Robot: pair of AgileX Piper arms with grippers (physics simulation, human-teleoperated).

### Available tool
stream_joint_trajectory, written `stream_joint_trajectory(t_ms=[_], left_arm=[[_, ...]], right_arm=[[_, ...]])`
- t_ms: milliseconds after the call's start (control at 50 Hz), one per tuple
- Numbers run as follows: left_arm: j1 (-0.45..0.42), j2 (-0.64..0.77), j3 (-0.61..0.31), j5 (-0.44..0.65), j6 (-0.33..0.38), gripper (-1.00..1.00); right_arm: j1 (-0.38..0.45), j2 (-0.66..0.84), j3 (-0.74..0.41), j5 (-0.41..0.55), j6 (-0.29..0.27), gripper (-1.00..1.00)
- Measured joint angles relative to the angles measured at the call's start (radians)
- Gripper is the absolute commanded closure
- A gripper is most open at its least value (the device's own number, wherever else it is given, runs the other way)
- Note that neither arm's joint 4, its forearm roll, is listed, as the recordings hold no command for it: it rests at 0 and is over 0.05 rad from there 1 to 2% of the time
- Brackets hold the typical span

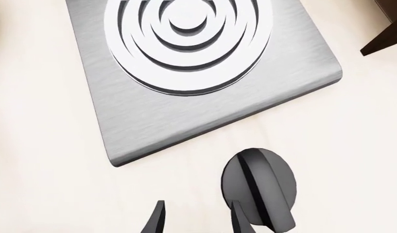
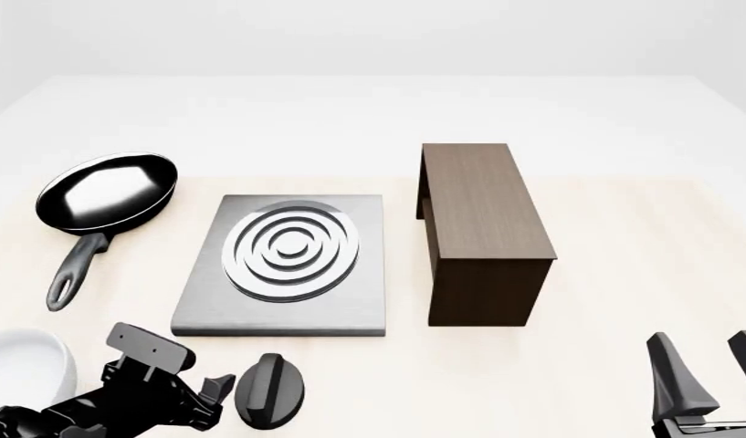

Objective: Turn on the stove.

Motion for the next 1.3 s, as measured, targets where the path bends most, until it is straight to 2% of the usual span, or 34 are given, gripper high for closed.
stream_joint_trajectory(t_ms=[860, 1300], left_arm=[[-0.112, 0.097, -0.004, -0.054, -0.080, -1.00], [-0.166, 0.106, -0.020, -0.048, -0.126, -1.00]], right_arm=[[0.001, 0.000, 0.000, 0.000, 0.000, -1.00], [0.001, 0.000, 0.000, 0.000, 0.000, -1.00]])
